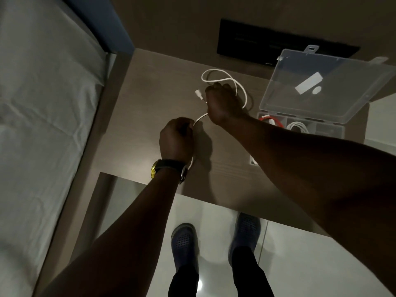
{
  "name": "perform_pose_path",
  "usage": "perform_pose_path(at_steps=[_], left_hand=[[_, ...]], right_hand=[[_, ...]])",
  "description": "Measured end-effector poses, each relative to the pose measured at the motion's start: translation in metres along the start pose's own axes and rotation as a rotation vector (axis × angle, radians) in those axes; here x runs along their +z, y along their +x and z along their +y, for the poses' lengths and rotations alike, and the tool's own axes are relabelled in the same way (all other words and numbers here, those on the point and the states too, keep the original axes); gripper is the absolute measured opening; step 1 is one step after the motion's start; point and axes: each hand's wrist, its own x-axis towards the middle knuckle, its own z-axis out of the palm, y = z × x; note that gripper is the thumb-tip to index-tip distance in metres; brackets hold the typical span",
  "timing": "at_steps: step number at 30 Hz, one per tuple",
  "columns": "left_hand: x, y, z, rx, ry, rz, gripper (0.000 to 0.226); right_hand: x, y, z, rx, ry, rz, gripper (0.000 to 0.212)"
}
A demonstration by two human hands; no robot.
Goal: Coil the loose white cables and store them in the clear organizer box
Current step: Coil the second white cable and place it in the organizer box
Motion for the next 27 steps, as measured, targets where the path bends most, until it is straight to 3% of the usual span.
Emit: perform_pose_path(at_steps=[4, 7, 10, 12, 16, 18, 20, 22, 24, 27], left_hand=[[-0.005, 0.021, 0.01, 0.211, 0.096, 0.023, 0.031], [-0.006, 0.033, 0.022, 0.351, 0.198, -0.099, 0.035], [-0.01, 0.033, 0.041, 0.268, 0.155, -0.273, 0.02], [-0.012, 0.028, 0.056, 0.001, -0.189, -0.398, 0.027], [-0.02, 0.022, 0.075, -0.489, -1.241, -0.571, 0.03], [-0.021, 0.021, 0.078, -0.611, -1.576, -0.541, 0.029], [-0.02, 0.023, 0.08, -0.645, -1.736, -0.424, 0.03], [-0.02, 0.022, 0.079, -0.618, -1.774, -0.299, 0.03], [-0.02, 0.019, 0.074, -0.515, -1.639, -0.243, 0.027], [-0.013, 0.002, 0.073, -0.139, -0.91, -0.318, 0.024]], right_hand=[[-0.015, -0.012, 0.004, -0.161, -0.024, -0.005, 0.019], [-0.039, -0.025, 0.01, -0.35, 0.061, 0.039, 0.013], [-0.061, -0.037, 0.021, -0.404, 0.267, 0.05, 0.01], [-0.068, -0.042, 0.029, -0.311, 0.411, 0.095, 0.005], [-0.063, -0.059, 0.036, -0.066, 0.69, 0.188, 0.016], [-0.059, -0.077, 0.032, -0.046, 0.729, 0.13, 0.018], [-0.054, -0.097, 0.024, -0.069, 0.697, 0.014, 0.02], [-0.054, -0.12, 0.019, -0.14, 0.597, -0.137, 0.019], [-0.062, -0.135, 0.019, -0.235, 0.488, -0.204, 0.014], [-0.091, -0.131, 0.03, -0.326, 0.404, -0.133, 0.008]])
